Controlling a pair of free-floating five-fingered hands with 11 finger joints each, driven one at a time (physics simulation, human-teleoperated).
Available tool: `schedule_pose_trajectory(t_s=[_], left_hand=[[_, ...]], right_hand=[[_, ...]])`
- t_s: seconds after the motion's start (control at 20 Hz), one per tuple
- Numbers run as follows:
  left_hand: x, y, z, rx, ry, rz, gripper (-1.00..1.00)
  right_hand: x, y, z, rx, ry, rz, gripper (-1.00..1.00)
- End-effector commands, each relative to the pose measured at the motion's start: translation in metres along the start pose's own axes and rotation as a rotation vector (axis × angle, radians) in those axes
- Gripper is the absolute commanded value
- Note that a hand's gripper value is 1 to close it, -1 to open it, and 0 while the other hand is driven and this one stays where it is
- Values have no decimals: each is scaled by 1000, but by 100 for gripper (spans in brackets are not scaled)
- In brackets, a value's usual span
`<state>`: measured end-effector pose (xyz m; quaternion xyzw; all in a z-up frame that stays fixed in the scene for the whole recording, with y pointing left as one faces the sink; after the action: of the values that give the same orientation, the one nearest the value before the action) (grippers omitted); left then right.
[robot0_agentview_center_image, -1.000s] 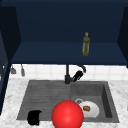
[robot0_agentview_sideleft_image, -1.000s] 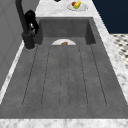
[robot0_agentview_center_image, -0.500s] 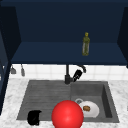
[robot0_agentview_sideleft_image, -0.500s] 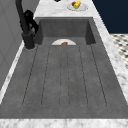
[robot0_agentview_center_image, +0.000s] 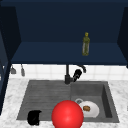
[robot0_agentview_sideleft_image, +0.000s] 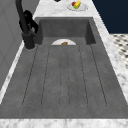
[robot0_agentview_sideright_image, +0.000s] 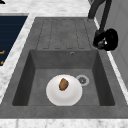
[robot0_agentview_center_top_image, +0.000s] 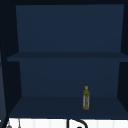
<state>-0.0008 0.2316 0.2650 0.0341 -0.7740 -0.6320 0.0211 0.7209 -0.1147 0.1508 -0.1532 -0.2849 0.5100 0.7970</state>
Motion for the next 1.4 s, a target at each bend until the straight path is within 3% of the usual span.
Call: schedule_pose_trajectory(t_s=[0.0, 0.35, 1.35], left_hand=[[0, 0, 0, 0, 0, 0, 0], [0, 0, 0, 0, 0, 0, 0], [0, 0, 0, 0, 0, 0, 0]], right_hand=[[24, -1, -19, 48, 36, 6, 100], [41, -7, -23, -5, 54, 70, 100], [43, -4, -24, -30, 75, 62, 100]])
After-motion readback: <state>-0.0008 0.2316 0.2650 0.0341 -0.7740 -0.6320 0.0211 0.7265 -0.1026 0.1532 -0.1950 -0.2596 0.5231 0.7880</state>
